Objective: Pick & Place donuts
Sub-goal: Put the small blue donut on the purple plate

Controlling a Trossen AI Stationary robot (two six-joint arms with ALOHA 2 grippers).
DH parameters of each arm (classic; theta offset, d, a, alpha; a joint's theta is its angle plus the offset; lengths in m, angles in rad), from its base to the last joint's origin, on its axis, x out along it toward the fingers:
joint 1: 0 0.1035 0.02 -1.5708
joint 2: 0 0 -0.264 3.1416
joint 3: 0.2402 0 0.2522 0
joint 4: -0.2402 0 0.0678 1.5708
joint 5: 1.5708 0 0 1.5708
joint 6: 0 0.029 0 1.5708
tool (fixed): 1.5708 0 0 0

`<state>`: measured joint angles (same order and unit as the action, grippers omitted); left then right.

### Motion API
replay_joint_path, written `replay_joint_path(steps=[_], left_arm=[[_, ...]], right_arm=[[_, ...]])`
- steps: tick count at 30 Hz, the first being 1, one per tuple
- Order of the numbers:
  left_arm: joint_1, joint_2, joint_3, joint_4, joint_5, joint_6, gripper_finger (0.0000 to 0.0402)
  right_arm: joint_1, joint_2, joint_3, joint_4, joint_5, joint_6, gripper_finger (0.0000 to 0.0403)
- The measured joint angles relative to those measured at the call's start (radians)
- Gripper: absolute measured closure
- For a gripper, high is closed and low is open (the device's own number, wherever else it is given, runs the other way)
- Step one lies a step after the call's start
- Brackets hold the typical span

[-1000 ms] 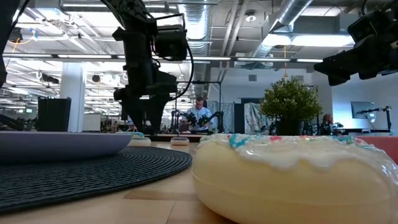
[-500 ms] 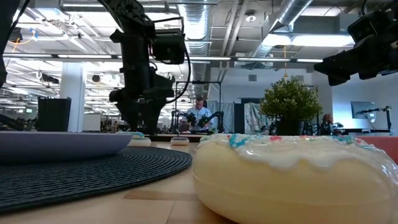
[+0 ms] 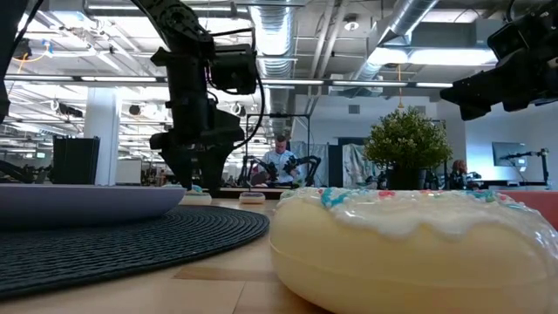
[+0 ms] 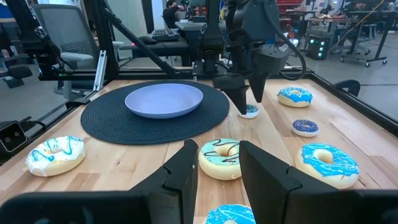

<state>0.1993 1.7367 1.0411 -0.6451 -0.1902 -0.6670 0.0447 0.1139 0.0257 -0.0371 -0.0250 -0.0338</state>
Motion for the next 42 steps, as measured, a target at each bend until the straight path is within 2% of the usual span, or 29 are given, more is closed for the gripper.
replay_joint_path(steps=[9,19,35,42], left_arm=[[0.0,0.0,-0.078,0.064,-0.018,-0.042,0.0056],[0.0,0.0,-0.082,0.141,-0.016,-0.025,0.0056],[0.0,0.0,-0.082,0.103,0.019,-0.036,0.0056],[0.002,0.0,-0.082,0.104,0.019,-0.037,0.0091]], right_arm=[[0.0,0.0,0.0,0.0,0.0,0.0,0.0294],[0.0,0.0,0.0,0.0,0.0,0.0,0.0294],[0.0,0.0,0.0,0.0,0.0,0.0,0.0294],[0.0,0.0,0.0,0.0,0.0,0.0,0.0294]])
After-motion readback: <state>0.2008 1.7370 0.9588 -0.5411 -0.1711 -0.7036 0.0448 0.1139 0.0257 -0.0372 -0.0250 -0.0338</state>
